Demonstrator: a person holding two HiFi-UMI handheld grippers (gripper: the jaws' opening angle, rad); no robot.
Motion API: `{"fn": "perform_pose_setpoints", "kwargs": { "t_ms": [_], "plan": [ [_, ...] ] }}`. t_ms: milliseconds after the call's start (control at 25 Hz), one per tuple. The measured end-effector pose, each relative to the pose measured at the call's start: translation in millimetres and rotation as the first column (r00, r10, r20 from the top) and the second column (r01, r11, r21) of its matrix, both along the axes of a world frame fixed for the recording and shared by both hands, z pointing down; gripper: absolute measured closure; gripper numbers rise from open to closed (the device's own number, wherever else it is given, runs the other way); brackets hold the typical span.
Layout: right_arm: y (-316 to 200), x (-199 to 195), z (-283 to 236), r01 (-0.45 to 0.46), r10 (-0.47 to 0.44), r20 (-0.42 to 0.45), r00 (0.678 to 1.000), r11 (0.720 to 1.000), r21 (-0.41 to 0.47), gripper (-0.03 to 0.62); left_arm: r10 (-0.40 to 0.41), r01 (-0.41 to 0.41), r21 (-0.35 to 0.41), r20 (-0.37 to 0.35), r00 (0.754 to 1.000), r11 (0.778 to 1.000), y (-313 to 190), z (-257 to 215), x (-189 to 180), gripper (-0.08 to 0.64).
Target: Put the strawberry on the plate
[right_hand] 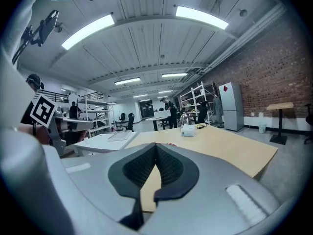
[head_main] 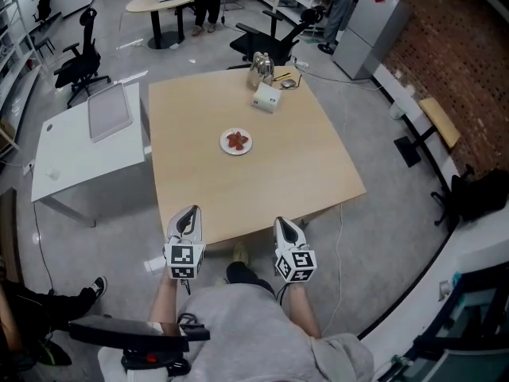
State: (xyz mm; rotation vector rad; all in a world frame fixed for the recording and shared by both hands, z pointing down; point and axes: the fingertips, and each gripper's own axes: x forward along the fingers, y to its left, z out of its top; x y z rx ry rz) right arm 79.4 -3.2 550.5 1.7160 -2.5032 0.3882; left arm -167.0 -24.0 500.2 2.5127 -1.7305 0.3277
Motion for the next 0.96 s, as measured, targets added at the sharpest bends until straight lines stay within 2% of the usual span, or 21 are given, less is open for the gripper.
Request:
{"fn": "perform_pose_setpoints", "kwargs": {
  "t_ms": [480, 960],
  "plan": [
    [-3, 4, 2, -0.008, 0.008, -0.005, 1.0, 1.0, -0.008, 0.586, 0.007, -0.007, -0.026, -0.014, 1.0, 1.0, -4, 2, 6, 0.54],
    [-7, 9, 8, -0.009, 0.009, -0.007, 1.0, 1.0, -0.023, 0.586, 0.01, -0.01, -0.026, 0.003, 1.0, 1.0, -9, 14, 10, 0.54]
  ]
}}
